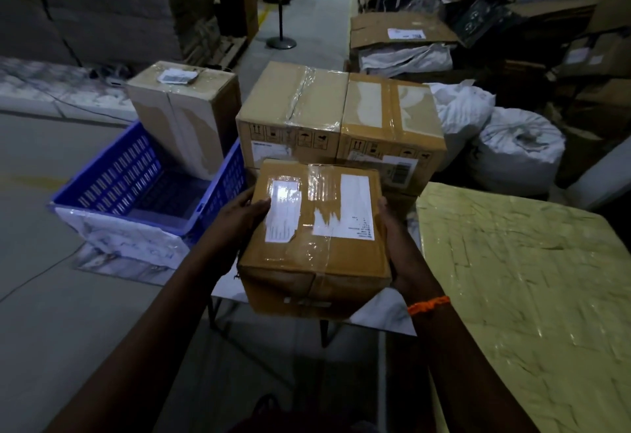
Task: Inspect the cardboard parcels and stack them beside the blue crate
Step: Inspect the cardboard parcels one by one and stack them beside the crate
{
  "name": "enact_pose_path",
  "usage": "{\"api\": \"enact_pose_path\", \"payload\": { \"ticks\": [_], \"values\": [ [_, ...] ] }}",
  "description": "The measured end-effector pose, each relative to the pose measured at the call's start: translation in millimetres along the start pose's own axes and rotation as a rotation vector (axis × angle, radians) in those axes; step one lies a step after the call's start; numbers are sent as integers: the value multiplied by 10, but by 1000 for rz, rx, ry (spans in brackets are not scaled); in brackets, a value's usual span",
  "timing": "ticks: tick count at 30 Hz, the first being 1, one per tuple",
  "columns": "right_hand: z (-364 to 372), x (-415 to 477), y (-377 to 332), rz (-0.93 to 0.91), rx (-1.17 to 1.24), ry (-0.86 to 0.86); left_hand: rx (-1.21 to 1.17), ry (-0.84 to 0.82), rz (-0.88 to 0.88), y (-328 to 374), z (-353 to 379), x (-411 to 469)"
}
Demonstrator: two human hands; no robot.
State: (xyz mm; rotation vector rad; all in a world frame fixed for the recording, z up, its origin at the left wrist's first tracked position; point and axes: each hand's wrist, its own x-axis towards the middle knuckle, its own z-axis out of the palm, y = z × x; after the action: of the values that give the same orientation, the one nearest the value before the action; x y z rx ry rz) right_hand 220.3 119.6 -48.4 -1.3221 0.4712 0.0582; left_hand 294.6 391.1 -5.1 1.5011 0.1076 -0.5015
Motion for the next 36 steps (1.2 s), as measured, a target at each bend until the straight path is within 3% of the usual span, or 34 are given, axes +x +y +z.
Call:
{"api": "enact_pose_path", "payload": {
  "ticks": [8,15,20,26,30,36],
  "values": [
    [146,-268,72,-117,97,123,-111,163,151,-229,-207,-500],
    [109,-427,84,-97,35,89,-311,303,94,-512,-47,-733],
    [-114,-503,255,-77,30,56,-288,268,96,-754,155,-816],
    [-393,-644,555,-9,-80,41,-288,99,5,-1202,257,-919],
    [-479,-764,740,0,-173,117,-243,90,2,-1439,320,-972],
    [-487,-850,919,78,-204,82,-167,158,-70,-1557,265,-973]
  ]
}}
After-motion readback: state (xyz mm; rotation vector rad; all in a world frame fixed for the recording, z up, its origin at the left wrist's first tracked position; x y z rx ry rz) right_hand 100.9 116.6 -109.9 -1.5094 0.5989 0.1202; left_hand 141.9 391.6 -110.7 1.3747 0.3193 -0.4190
